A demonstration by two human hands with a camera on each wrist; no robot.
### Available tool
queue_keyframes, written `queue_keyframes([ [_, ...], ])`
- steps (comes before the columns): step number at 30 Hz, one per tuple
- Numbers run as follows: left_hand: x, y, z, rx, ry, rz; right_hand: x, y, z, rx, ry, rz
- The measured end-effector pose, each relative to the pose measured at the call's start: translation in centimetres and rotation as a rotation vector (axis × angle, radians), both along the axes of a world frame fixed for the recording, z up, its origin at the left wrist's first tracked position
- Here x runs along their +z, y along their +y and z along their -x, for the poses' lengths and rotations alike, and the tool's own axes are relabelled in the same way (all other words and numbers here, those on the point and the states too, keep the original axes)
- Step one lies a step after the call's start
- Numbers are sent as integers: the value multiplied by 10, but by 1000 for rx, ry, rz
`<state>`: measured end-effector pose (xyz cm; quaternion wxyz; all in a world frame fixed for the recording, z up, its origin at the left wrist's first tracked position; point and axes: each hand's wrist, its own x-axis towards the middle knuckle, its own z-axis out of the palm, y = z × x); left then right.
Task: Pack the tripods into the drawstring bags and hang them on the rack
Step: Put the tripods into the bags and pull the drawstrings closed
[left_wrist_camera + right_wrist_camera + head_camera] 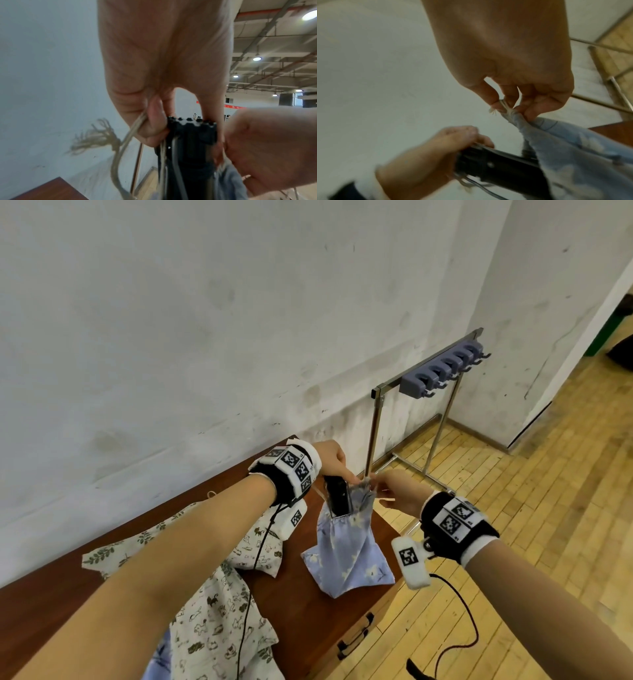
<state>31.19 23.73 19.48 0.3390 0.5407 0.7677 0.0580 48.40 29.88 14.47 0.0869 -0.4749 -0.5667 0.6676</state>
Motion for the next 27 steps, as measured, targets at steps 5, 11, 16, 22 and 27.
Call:
queue_keyframes([
  [5,-6,1,-2,10,26,-71,19,-5,5,40,22,118],
  [11,-2,2,9,76,31,-95,10,-15,-6,61,177,391],
  [16,-4,4,10,30,-74,-70,5,-20,9,-11,272,236],
  [22,9,8,17,-7,-126,-129,10,-20,7,-28,395,324],
  [27,1,3,9,-127,-92,-24,25,-16,1,-73,313,267],
])
